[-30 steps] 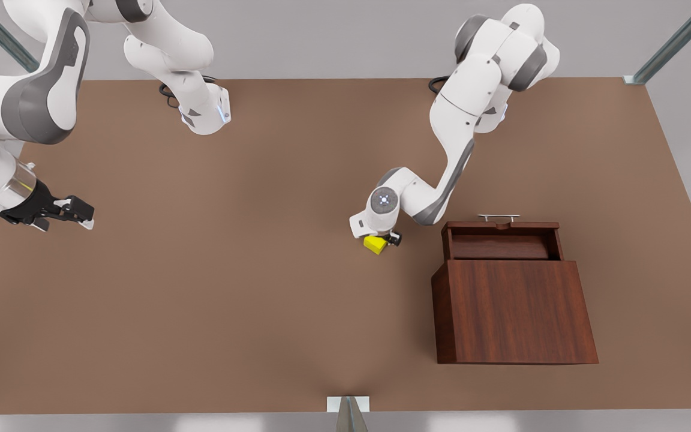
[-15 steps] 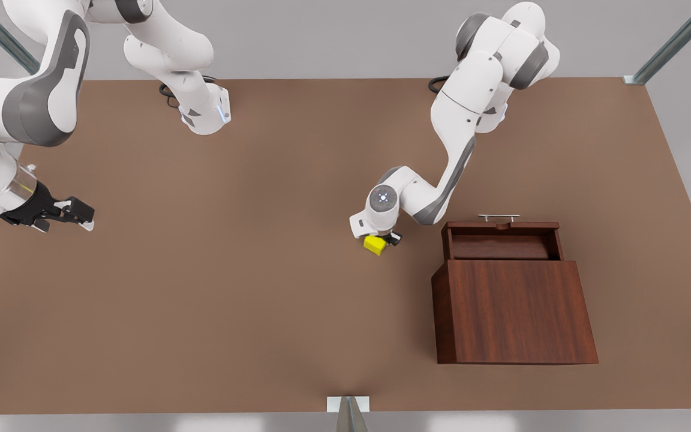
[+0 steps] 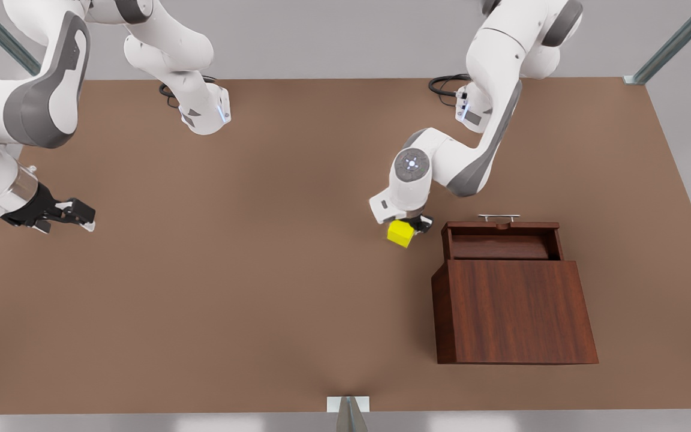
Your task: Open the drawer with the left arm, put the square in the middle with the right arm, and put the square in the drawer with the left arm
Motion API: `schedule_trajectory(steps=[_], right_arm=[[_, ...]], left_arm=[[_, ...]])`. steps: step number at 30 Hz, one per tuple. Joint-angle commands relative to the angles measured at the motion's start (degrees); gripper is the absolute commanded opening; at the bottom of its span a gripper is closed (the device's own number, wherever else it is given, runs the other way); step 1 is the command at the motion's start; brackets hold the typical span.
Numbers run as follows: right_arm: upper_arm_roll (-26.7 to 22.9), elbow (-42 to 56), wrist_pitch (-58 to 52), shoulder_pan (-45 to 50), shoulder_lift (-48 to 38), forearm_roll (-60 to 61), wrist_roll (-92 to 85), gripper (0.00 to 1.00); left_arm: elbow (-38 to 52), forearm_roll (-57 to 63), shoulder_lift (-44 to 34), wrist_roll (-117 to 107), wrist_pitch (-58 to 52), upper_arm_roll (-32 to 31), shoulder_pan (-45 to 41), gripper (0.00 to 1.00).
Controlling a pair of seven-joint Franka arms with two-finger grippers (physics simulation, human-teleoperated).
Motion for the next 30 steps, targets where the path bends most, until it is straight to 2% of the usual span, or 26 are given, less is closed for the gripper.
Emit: schedule_trajectory(steps=[1, 4, 10, 17, 30], right_arm=[[0.0, 0.0, 0.0, 0.0, 0.0, 0.0, 0.0, 1.00], [0.0, 0.0, 0.0, 0.0, 0.1, 0.0, 0.0, 1.00], [0.0, 0.0, 1.1, -0.2, 0.8, 0.0, 0.1, 1.00], [0.0, 0.0, 1.2, -0.6, 1.0, 0.0, 0.1, 1.00], [0.0, 0.0, 2.0, -0.4, 1.2, -0.1, 0.1, 1.00]], left_arm=[[0.0, -3.2, -0.4, 1.9, -0.7, 0.9, 0.1, 0.64], [0.9, -5.8, -3.2, 15.8, -5.9, 7.6, 0.0, 0.65], [0.7, -6.0, -3.5, 34.1, -7.6, 18.4, 0.0, 0.65], [-0.5, -6.0, -3.6, 52.0, -10.2, 26.9, -0.1, 0.65], [-1.4, -5.9, -2.2, 57.5, -12.5, 27.8, -0.2, 0.66]])
